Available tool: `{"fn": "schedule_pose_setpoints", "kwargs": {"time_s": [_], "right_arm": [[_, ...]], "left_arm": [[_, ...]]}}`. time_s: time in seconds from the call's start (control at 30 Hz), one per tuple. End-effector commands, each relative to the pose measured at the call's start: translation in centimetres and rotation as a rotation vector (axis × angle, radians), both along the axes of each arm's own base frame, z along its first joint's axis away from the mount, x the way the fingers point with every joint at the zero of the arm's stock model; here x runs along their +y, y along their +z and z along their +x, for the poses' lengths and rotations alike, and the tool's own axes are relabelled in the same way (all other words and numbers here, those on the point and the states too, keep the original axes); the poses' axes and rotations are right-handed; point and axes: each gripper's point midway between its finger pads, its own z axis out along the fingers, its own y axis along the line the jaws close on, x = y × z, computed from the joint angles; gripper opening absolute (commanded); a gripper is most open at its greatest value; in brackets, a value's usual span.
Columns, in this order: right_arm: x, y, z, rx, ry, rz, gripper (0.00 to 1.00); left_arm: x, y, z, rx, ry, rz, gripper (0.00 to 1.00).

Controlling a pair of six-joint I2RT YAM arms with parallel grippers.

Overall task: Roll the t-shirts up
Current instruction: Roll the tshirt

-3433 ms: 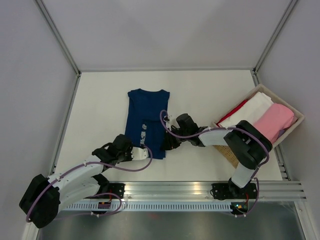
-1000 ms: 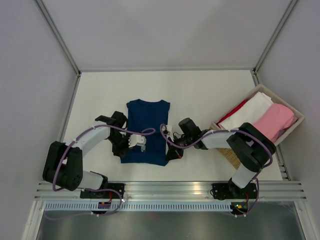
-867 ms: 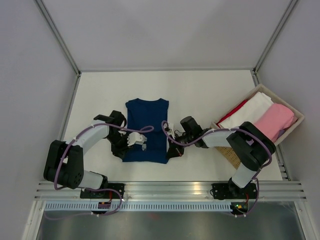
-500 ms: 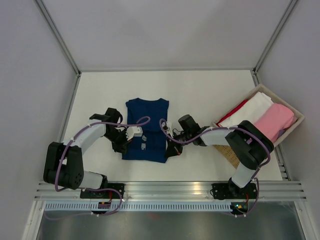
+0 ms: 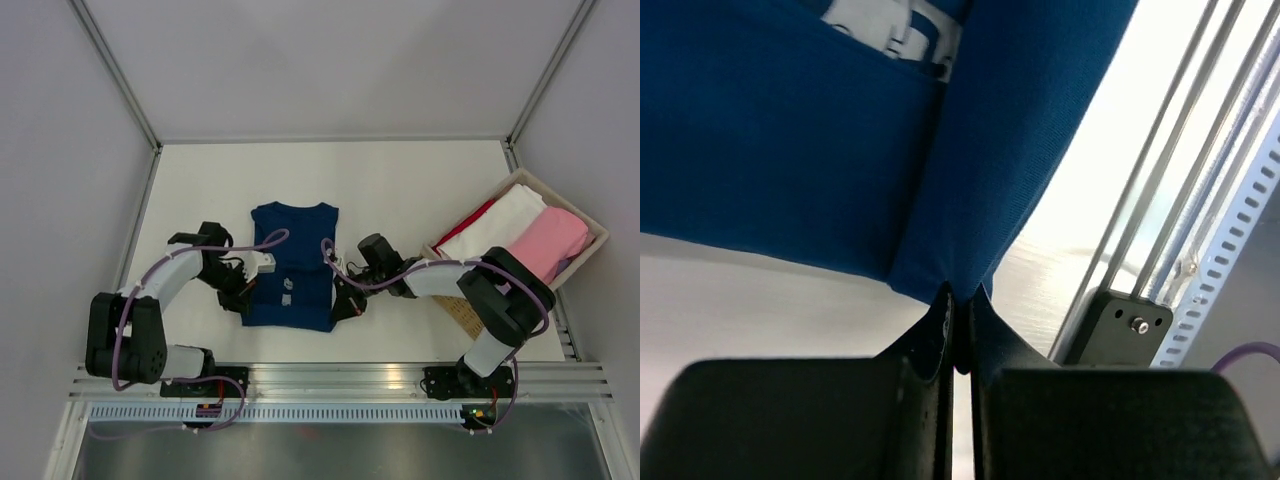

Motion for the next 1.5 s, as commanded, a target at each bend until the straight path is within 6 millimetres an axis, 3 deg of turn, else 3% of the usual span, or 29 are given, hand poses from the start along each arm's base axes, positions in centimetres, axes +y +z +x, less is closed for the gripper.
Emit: {"fn": "schedule_pose_setpoints", "kwargs": {"time_s": [0.0,0.13,0.33,0.5,0.53,0.6,0.63,0.73,0.87,0.9,1.2,1.37,1.47], "right_arm": [[1.6,1.3,3.0,-0.046,-0.016,0.041,0.00],[1.9,0.2,5.3,-0.043,-0.060,0.010,0.02],[1.1,-1.7,7.7,-0.079,-0.152,-0.061,0.22],[-0.2,-0.5,9.7,-0.205,-0.256,-0.161,0.27],[-0.5,1.2,10.4,-0.319,-0.258,-0.164,0.28],[-1.2,1.5,9.7,-0.466,-0.252,-0.264,0.29],[-1.0,3.3,9.5,-0.547,-0.249,-0.244,0.31],[-1.2,3.9,7.4,-0.716,-0.218,-0.251,0.38],[0.0,3.8,4.8,-0.927,-0.135,-0.237,0.46],[0.9,3.9,3.3,-0.973,-0.077,-0.220,0.47],[3.4,3.5,2.7,-1.248,0.065,-0.364,0.58],[3.9,1.4,3.0,-1.280,0.100,-0.433,0.59],[3.9,0.3,3.6,-1.296,0.117,-0.483,0.52]], "left_arm": [[-0.3,0.7,3.0,-0.007,0.050,-0.048,0.03],[-0.5,0.2,5.7,0.035,0.117,-0.033,0.03],[0.4,-2.6,6.3,0.099,0.186,0.039,0.05],[0.2,-2.9,6.7,0.118,0.213,0.038,0.06],[0.3,-2.9,6.8,0.118,0.217,0.041,0.06],[0.3,-2.7,7.1,0.113,0.227,0.047,0.06],[0.3,-2.6,7.2,0.108,0.229,0.048,0.06],[0.4,-2.4,7.2,0.098,0.231,0.049,0.07],[0.5,-2.5,7.1,0.100,0.237,0.057,0.08],[0.5,-2.5,7.0,0.104,0.239,0.057,0.08],[1.0,-2.6,7.3,0.089,0.236,0.086,0.08],[1.0,-2.6,7.3,0.088,0.234,0.084,0.09],[1.0,-2.5,7.1,0.090,0.225,0.086,0.09]]}}
